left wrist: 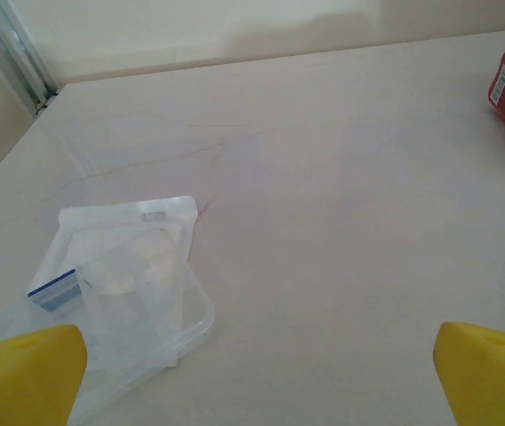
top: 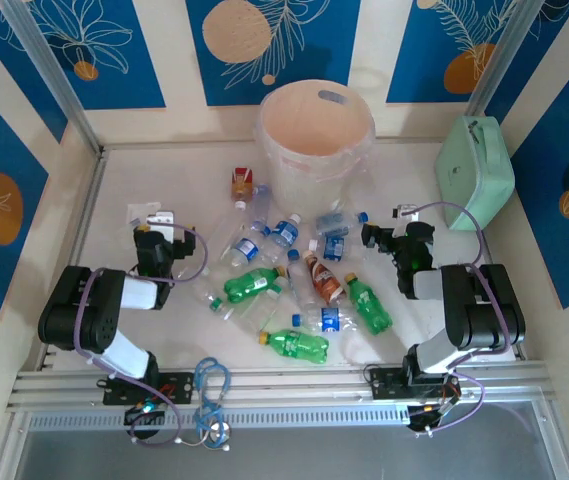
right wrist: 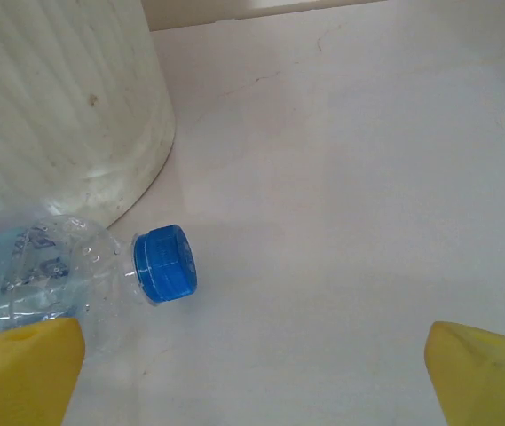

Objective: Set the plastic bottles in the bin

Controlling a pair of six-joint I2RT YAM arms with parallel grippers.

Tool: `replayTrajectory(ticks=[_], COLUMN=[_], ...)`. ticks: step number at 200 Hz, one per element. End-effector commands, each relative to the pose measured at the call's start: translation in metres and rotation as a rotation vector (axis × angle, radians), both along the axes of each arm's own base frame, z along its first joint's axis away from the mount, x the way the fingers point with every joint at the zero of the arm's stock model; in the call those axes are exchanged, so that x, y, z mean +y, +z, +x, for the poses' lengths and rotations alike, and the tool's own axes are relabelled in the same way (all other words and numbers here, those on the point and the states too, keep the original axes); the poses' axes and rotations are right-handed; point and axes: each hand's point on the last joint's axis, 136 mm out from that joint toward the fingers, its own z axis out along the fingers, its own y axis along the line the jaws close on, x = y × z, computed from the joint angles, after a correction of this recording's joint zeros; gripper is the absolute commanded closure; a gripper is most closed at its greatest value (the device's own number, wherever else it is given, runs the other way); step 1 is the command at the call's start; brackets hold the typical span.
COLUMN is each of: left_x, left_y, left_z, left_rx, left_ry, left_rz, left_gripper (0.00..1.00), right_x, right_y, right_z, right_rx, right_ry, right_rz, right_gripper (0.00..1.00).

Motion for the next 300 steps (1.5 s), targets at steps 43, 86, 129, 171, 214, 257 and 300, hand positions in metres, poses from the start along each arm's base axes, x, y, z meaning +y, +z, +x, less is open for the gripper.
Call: replayTrajectory(ticks=[43, 86, 129, 171, 214, 257, 300], left_x=[-0.001, -0.001, -0.001, -0.001, 0.013, 0.012, -0.115], left_y=[0.003, 0.003, 0.002, 0.002, 0.032, 0.161, 0.174], left_z=[0.002, 0.002, 0.002, 0.002, 0.000, -0.020, -0.037], left_rx=[-0.011, -0.011, -0.008, -0.008, 0.019, -0.010, 0.205], left_ry=[-0.015, -0.016, -0.016, -0.016, 0.096, 0.276, -0.036], left_rz=[-0.007, -0.007, -0.006, -0.009, 0.036, -0.360, -0.300], left_gripper=[0.00, 0.00, 0.00, 0.00, 0.00, 0.00, 0.00], right_x=[0.004, 0.004, 0.004, 0.004, -0.042, -0.048, 0.013], right_y=[0.014, 0.014, 0.013, 0.014, 0.077, 0.102, 0.118], right_z=[0.007, 0.007, 0.007, 0.007, 0.002, -0.109, -0.177], right_rx=[-0.043, -0.043, -0.042, -0.045, 0.077, 0.490, 0.772], right_ry=[0.032, 0.032, 0.032, 0.031, -0.323, -0.600, -0.437], right_rz=[-0.003, -0.003, -0.003, -0.003, 0.066, 0.457, 0.214], right_gripper=[0.01, 0.01, 0.01, 0.01, 0.01, 0.02, 0.13])
